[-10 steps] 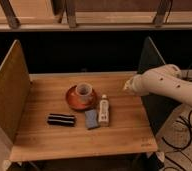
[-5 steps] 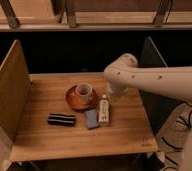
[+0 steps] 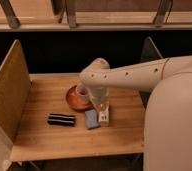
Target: Push the eraser across the table
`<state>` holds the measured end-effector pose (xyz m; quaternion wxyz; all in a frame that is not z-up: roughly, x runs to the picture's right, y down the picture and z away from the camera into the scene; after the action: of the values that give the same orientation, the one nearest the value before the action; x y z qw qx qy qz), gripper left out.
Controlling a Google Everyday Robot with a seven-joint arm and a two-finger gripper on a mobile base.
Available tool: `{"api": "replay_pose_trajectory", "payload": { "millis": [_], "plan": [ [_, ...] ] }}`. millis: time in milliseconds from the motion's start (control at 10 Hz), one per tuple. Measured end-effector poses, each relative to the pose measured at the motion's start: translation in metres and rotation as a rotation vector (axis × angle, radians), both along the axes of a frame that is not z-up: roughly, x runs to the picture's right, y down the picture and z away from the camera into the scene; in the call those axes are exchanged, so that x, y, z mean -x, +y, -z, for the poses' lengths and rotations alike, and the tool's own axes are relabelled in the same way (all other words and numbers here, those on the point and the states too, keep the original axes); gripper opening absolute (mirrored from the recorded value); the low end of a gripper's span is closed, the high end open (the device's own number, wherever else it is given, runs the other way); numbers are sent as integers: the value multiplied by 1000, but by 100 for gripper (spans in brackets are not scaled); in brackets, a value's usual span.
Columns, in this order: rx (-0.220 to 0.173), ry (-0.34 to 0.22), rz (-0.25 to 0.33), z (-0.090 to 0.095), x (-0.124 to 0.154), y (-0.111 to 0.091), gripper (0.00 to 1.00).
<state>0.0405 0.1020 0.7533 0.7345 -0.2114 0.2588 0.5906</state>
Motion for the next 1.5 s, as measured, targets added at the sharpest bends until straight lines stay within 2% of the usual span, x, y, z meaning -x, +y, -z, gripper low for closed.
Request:
{"api": "replay_pose_trajectory", "payload": {
  "millis": [200,400,500,900,1200,1300,1500],
  "plan": [
    [-3,-19,9,-2,5,1,0],
    [-6,-96,51,-7,29,8,0],
    [-7,-158,85,-8,50,15,0],
    [-17,-247,150,-6,75,25,0],
    [15,-321,196,-6,93,49,0],
    [19,-332,214,-6,95,53,0],
    [15,-332,214,-7,94,52,0]
  ]
}}
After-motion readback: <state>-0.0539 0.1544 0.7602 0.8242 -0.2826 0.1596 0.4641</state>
